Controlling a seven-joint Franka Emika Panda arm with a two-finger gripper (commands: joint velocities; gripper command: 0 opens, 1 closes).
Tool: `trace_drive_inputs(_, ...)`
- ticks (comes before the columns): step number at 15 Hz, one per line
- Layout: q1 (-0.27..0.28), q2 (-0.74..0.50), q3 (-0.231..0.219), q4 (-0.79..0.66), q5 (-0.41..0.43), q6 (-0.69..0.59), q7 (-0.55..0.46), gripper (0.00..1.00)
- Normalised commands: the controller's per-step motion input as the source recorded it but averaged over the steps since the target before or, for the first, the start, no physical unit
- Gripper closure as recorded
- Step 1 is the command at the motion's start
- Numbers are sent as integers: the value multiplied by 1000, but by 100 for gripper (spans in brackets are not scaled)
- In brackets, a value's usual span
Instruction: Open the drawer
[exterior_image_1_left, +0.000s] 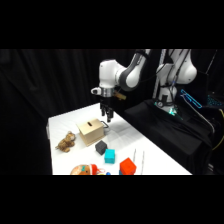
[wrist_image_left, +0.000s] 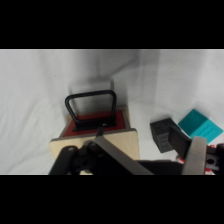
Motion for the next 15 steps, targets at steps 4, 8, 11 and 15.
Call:
trace_drive_inputs(4,-102,115,87,-47,97,324,-154,0)
trace_drive_inputs(8,-121,43,124,-118,68,374,-128,0)
trace_drive_inputs(11,-173,29,193,-131,131,356,-185,0)
trace_drive_inputs(15,-231,79,266,-80,203,331,-239,0)
